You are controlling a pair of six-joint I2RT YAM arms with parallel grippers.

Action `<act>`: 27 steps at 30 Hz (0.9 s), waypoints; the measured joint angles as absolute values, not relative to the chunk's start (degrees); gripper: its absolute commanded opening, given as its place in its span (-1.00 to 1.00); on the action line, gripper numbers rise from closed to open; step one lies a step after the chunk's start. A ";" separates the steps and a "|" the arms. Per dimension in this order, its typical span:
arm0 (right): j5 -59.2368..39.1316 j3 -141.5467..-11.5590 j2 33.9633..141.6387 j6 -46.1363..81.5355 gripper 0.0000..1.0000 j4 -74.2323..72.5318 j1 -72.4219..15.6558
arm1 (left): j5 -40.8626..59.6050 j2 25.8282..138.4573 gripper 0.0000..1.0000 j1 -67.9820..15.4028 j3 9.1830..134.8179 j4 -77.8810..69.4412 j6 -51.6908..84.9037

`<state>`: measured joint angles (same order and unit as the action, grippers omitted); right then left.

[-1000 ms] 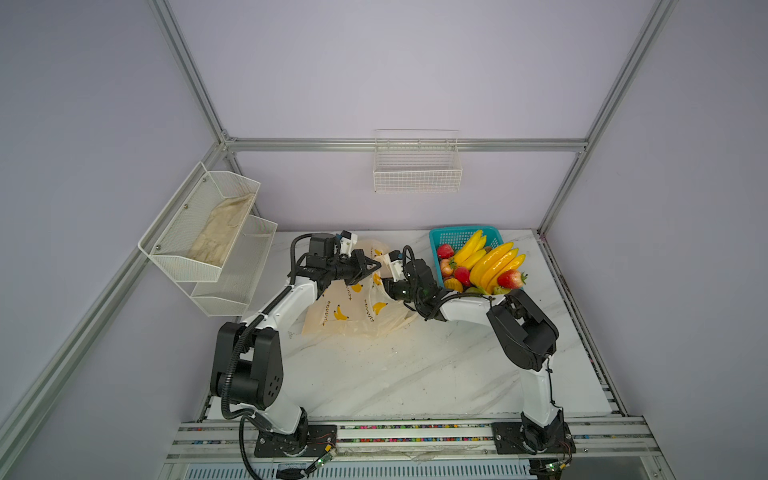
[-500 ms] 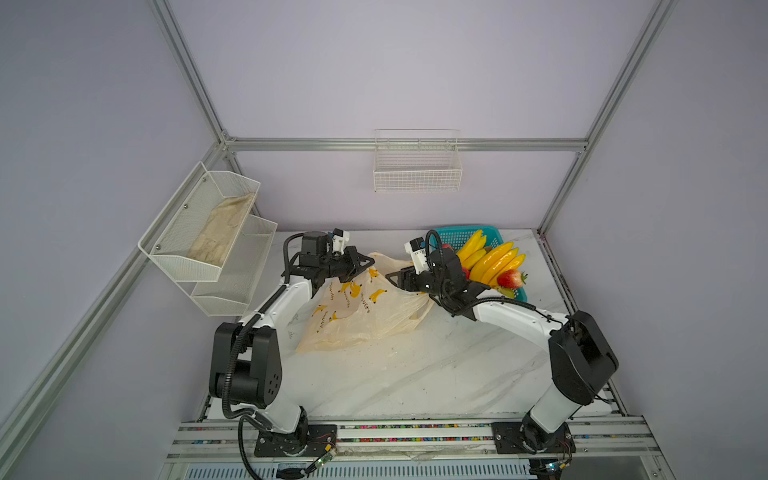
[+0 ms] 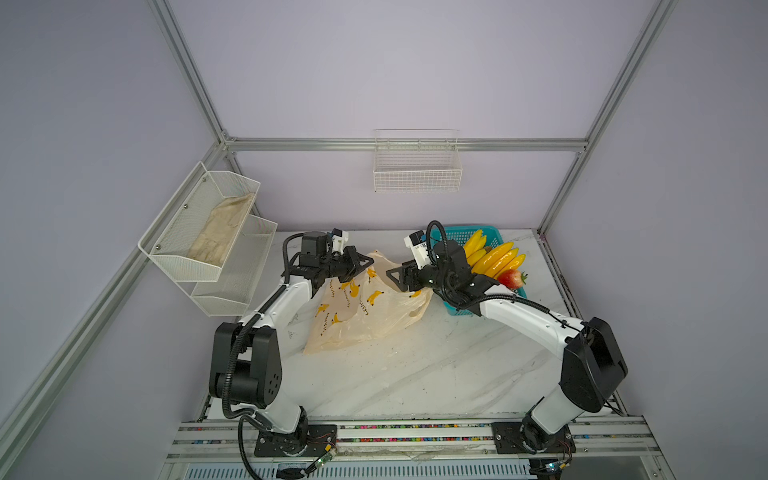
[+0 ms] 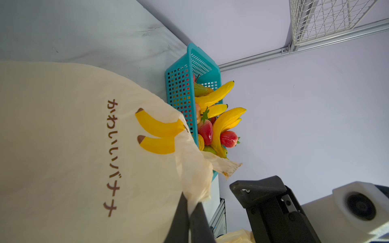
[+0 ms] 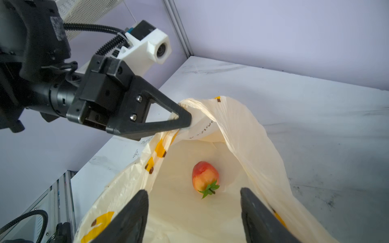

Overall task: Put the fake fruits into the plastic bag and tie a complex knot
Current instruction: 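Move the right gripper out of the bag back to the teal basket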

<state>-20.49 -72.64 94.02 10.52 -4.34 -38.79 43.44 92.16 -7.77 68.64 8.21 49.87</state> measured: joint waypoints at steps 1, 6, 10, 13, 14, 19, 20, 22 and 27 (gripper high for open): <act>-21.89 -72.64 94.43 10.63 0.43 -5.06 -38.61 | 43.33 92.16 -1.00 -7.75 68.64 8.21 49.80; -29.76 -71.77 95.59 12.49 0.42 -10.85 -38.52 | 43.00 92.16 -1.00 -7.70 68.64 8.21 48.86; -30.02 -70.59 94.94 12.62 0.42 -15.16 -38.59 | 42.94 92.16 -1.00 -7.66 68.64 8.21 48.36; -28.88 -67.70 92.31 12.56 0.42 -17.78 -38.41 | 42.57 92.16 -1.00 -7.60 68.64 8.23 48.10; -28.08 -66.78 91.11 12.43 0.42 -18.63 -38.30 | 42.35 92.16 -1.00 -7.57 68.64 8.25 47.79; -21.98 -63.68 83.72 11.16 0.45 -20.86 -37.45 | 41.17 92.16 -1.00 -7.33 68.64 8.64 46.81; -20.25 -63.42 82.28 11.03 0.46 -20.91 -37.32 | 41.06 92.16 -1.00 -7.18 68.64 8.71 46.70; -13.74 -63.40 79.96 10.81 0.49 -20.14 -37.26 | 40.71 92.16 -1.00 -6.79 68.64 8.75 46.65; 2.70 -63.72 75.99 10.20 0.58 -10.46 -34.35 | 40.23 92.14 -1.00 -5.89 68.64 8.91 46.28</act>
